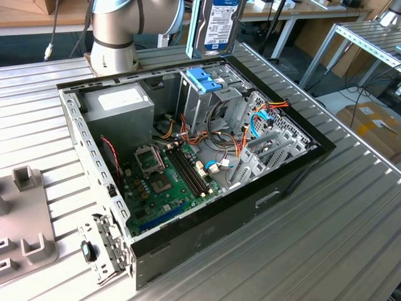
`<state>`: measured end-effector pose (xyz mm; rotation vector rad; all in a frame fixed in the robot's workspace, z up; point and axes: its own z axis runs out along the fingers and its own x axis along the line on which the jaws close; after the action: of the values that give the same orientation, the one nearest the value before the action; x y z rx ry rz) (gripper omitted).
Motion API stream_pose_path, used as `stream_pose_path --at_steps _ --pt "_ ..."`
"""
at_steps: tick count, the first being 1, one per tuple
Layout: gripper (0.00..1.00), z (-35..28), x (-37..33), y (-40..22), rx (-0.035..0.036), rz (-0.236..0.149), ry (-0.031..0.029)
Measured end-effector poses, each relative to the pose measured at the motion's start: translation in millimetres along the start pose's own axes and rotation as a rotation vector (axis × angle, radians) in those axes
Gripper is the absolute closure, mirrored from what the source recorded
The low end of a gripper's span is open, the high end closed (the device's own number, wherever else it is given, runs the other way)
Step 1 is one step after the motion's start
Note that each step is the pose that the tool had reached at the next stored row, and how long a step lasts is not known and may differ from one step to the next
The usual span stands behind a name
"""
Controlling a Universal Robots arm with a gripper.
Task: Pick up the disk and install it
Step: 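Pick up the disk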
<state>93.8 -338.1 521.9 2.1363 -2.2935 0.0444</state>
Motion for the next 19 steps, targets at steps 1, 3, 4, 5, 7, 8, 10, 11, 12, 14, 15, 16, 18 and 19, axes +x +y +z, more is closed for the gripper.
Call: stream_pose_path --at_steps 1,3,4,5,7,8,10,11,12,14,15,16,18,19 --pt "0.65 0.0 1.3 -0.1 0.0 0.0 0.0002" --pt "0.65 0.2 3.8 -0.4 0.0 0.0 0.0004" --pt "0.65 0.1 4.9 -0.5 0.0001 0.0 0.0009" --pt "0.65 0.2 6.1 -0.7 0.0001 0.0 0.0013" --pt "0.65 0.3 8.3 -1.0 0.0002 0.0 0.0025" --pt "0.65 0.3 9.1 -1.2 0.0002 0.0 0.0031" --pt "0.65 0.4 11.5 -1.6 0.0003 0.0 0.0045" --pt "0.65 0.5 12.5 -1.8 0.0004 0.0 0.0052" --pt "0.65 0.5 14.4 -2.2 0.0004 0.0 0.0063" --pt "0.65 0.7 16.9 -2.6 0.0006 0.0 0.0075" --pt "0.65 0.7 18.4 -3.0 0.0006 0.0 0.0083" --pt "0.65 0.8 19.5 -3.2 0.0007 0.0 0.0088" --pt "0.65 1.0 22.6 -3.9 0.0007 0.0 0.0102" --pt "0.65 1.0 23.6 -4.1 0.0008 0.0 0.0105"
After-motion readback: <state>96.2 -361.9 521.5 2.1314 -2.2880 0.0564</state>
